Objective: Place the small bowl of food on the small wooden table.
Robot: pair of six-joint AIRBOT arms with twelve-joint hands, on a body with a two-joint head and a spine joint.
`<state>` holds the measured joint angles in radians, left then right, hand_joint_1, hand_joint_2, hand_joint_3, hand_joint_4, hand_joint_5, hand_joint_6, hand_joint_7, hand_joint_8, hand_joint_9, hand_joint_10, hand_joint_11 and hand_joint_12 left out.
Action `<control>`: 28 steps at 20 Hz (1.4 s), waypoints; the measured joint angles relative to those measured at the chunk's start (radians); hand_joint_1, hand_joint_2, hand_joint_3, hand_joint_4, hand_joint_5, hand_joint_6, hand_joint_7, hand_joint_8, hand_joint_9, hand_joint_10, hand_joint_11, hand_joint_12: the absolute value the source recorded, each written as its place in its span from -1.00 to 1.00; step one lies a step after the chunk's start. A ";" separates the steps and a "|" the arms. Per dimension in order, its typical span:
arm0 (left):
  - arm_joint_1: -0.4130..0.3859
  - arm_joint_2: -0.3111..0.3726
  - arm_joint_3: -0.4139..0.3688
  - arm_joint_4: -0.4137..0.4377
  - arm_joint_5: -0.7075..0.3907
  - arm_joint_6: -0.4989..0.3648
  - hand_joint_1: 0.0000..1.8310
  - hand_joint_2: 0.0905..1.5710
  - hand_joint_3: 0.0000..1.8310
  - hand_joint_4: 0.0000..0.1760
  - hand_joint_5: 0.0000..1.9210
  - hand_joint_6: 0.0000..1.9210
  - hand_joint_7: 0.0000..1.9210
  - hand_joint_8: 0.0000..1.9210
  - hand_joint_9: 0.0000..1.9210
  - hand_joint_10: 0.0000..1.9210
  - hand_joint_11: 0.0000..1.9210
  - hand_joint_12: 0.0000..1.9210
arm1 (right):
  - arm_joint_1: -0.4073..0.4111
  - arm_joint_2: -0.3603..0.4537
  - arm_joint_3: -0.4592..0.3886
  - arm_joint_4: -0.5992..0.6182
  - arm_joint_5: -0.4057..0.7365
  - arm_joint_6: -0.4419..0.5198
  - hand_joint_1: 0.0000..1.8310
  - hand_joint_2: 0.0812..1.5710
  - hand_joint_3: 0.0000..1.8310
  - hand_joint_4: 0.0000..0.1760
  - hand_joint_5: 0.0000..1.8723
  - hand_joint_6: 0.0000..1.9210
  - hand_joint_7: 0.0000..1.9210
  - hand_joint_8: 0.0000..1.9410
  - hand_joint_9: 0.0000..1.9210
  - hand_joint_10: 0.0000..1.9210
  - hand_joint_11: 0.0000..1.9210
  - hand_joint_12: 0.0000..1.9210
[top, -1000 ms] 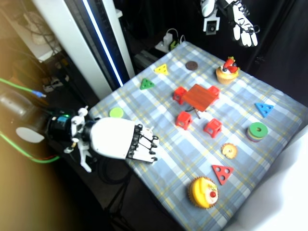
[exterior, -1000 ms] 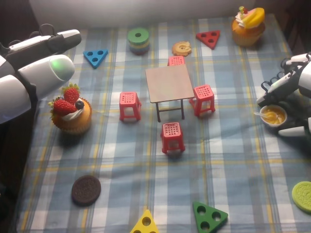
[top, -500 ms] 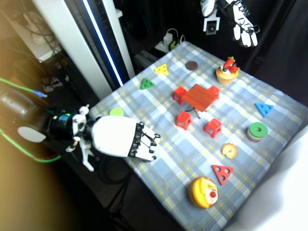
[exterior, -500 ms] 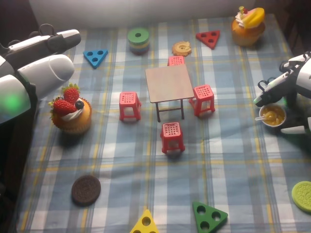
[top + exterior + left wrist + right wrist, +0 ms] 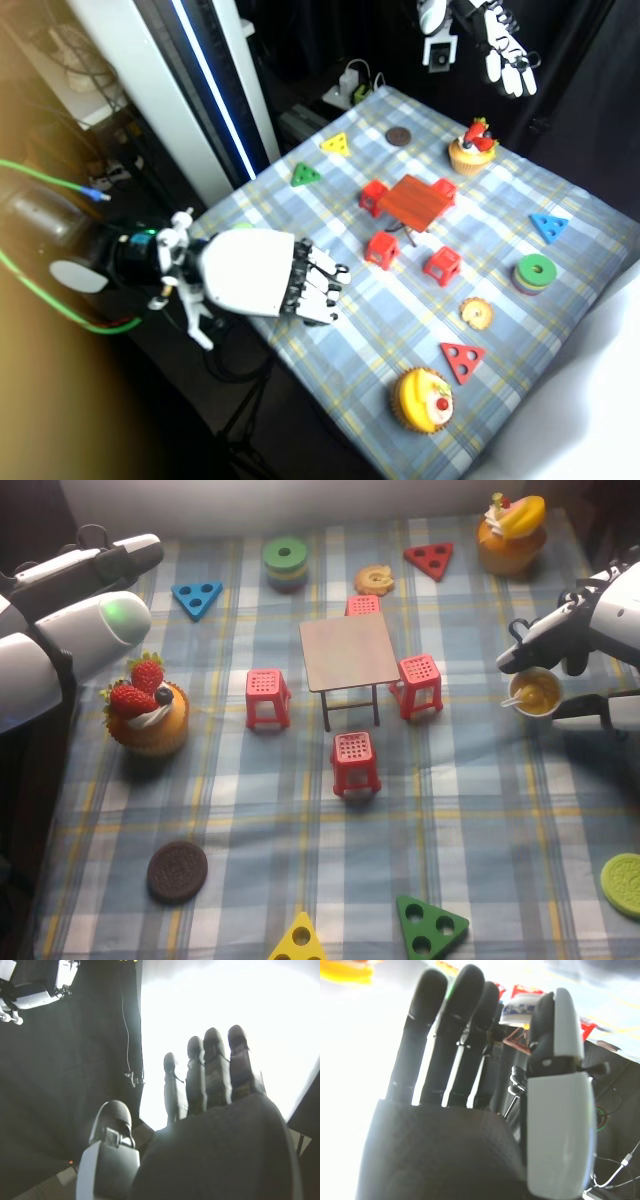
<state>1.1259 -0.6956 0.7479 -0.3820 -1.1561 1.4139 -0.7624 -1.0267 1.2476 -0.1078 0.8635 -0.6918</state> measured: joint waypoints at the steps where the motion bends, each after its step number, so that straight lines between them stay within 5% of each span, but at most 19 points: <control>1: 0.000 0.000 0.000 0.002 0.000 0.000 -1.00 0.44 -1.00 0.85 -0.66 -1.00 -0.68 -1.00 -0.73 -1.00 -1.00 -0.73 | 0.000 0.000 0.003 0.002 0.006 0.000 0.39 0.28 -1.00 -1.00 0.24 -0.44 0.27 -0.25 0.20 -0.49 -0.16 0.26; 3: 0.000 0.000 0.000 0.000 0.000 0.000 -1.00 0.44 -1.00 0.66 -0.65 -0.99 -0.68 -1.00 -0.73 -1.00 -1.00 -0.73 | 0.000 0.000 0.007 0.016 0.007 0.000 0.39 0.27 -1.00 -1.00 0.27 -0.52 0.26 -0.22 0.22 -0.52 -0.18 0.29; 4: 0.000 0.000 0.000 0.000 0.000 0.000 -1.00 0.44 -1.00 0.72 -0.65 -1.00 -0.67 -0.99 -0.73 -1.00 -1.00 -0.73 | 0.000 -0.002 0.012 0.018 0.007 0.000 0.41 0.27 -1.00 -1.00 0.29 -0.61 0.25 -0.15 0.21 -0.45 -0.19 0.35; 6: 0.000 0.000 0.000 0.000 0.001 0.000 -1.00 0.45 -1.00 0.79 -0.66 -1.00 -0.66 -0.99 -0.72 -0.99 -1.00 -0.73 | 0.008 -0.007 0.015 0.022 0.005 0.001 0.38 0.29 -1.00 -1.00 0.23 -0.42 0.20 -0.15 0.15 -0.57 -0.30 0.26; 9: -0.001 -0.001 0.000 0.002 0.005 0.000 -1.00 0.45 -1.00 0.83 -0.67 -1.00 -0.69 -1.00 -0.72 -1.00 -1.00 -0.73 | 0.033 -0.013 0.015 0.001 0.012 0.014 0.39 0.29 -1.00 -1.00 0.21 -0.42 0.23 -0.16 0.28 -0.56 -0.10 0.28; 10: -0.001 -0.001 0.000 0.000 0.005 0.000 -1.00 0.46 -1.00 0.87 -0.68 -1.00 -0.69 -1.00 -0.73 -1.00 -1.00 -0.76 | 0.040 -0.013 0.015 -0.012 0.019 0.023 0.50 0.30 -1.00 -1.00 0.12 -0.28 0.20 -0.30 0.17 -0.07 -0.02 0.13; 11: -0.001 -0.004 0.005 0.001 0.005 0.000 -1.00 0.47 -1.00 0.82 -0.68 -1.00 -0.69 -1.00 -0.74 -1.00 -1.00 -0.80 | 0.051 -0.015 0.015 -0.026 0.023 0.028 0.41 0.29 -1.00 -1.00 0.20 -0.39 0.22 -0.18 0.16 -0.15 -0.04 0.26; 12: -0.003 -0.007 0.005 -0.003 0.008 0.000 -1.00 0.47 -1.00 0.71 -0.67 -1.00 -0.69 -1.00 -0.73 -1.00 -0.99 -0.80 | 0.067 -0.019 0.016 -0.046 0.024 0.030 0.33 0.27 -1.00 -1.00 0.30 -0.46 -0.09 0.51 -0.11 0.66 -0.18 0.88; 13: -0.003 -0.008 0.005 -0.003 0.008 0.000 -1.00 0.47 -1.00 0.71 -0.67 -1.00 -0.69 -1.00 -0.73 -1.00 -0.99 -0.80 | 0.075 -0.022 0.016 -0.057 0.024 0.031 0.33 0.27 -1.00 -1.00 0.30 -0.46 -0.09 0.51 -0.11 0.66 -0.18 0.88; 15: -0.003 -0.008 0.005 0.006 0.015 0.000 -1.00 0.46 -1.00 0.78 -0.68 -1.00 -0.67 -0.99 -0.72 -0.99 -1.00 -0.80 | 0.106 -0.032 0.016 -0.092 0.026 0.038 0.31 0.27 -1.00 -1.00 0.27 -0.37 -0.14 0.75 -0.16 0.98 -0.14 1.00; 16: -0.003 -0.008 0.005 0.003 0.015 0.000 -1.00 0.45 -1.00 0.76 -0.67 -1.00 -0.65 -1.00 -0.71 -1.00 -1.00 -0.77 | 0.127 -0.037 0.016 -0.113 0.033 0.043 0.37 0.28 -1.00 -1.00 0.21 -0.33 0.20 -0.10 0.09 0.12 -0.06 0.48; 17: -0.003 -0.008 0.005 0.002 0.015 0.000 -1.00 0.45 -1.00 0.76 -0.67 -1.00 -0.65 -1.00 -0.71 -1.00 -1.00 -0.77 | 0.138 -0.039 0.016 -0.125 0.039 0.048 0.37 0.28 -1.00 -1.00 0.21 -0.33 0.20 -0.10 0.09 0.12 -0.06 0.48; 18: -0.003 -0.008 0.005 0.002 0.016 0.000 -1.00 0.47 -1.00 0.64 -0.67 -1.00 -0.66 -1.00 -0.71 -1.00 -1.00 -0.76 | 0.150 -0.039 0.016 -0.136 0.045 0.052 0.39 0.27 -1.00 -1.00 0.19 -0.27 0.32 -0.40 0.24 -0.22 0.05 0.25; 19: -0.003 -0.008 0.005 0.003 0.017 0.000 -1.00 0.47 -1.00 0.68 -0.67 -1.00 -0.67 -1.00 -0.71 -1.00 -1.00 -0.76 | 0.159 -0.039 0.016 -0.145 0.050 0.053 0.38 0.27 -1.00 -1.00 0.17 -0.18 0.37 -0.57 0.31 -0.37 0.08 0.23; 24: -0.003 -0.008 0.008 0.008 0.021 0.000 -1.00 0.47 -1.00 0.75 -0.67 -1.00 -0.66 -1.00 -0.71 -1.00 -1.00 -0.77 | 0.204 -0.068 0.031 -0.150 0.055 0.055 0.40 0.23 -1.00 -1.00 0.28 -0.44 0.42 -0.58 0.40 -0.65 0.01 0.24; 28: -0.006 -0.010 0.013 0.003 0.027 0.000 -1.00 0.45 -1.00 0.69 -0.67 -1.00 -0.67 -1.00 -0.71 -1.00 -1.00 -0.76 | 0.225 -0.095 0.037 -0.163 0.056 0.056 0.39 0.27 -1.00 -1.00 0.38 -0.67 0.20 -0.14 0.26 -0.65 -0.25 0.42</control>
<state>1.1194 -0.7059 0.7605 -0.3786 -1.1294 1.4139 -0.5377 -1.1221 1.2846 -0.2703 0.9192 -0.6353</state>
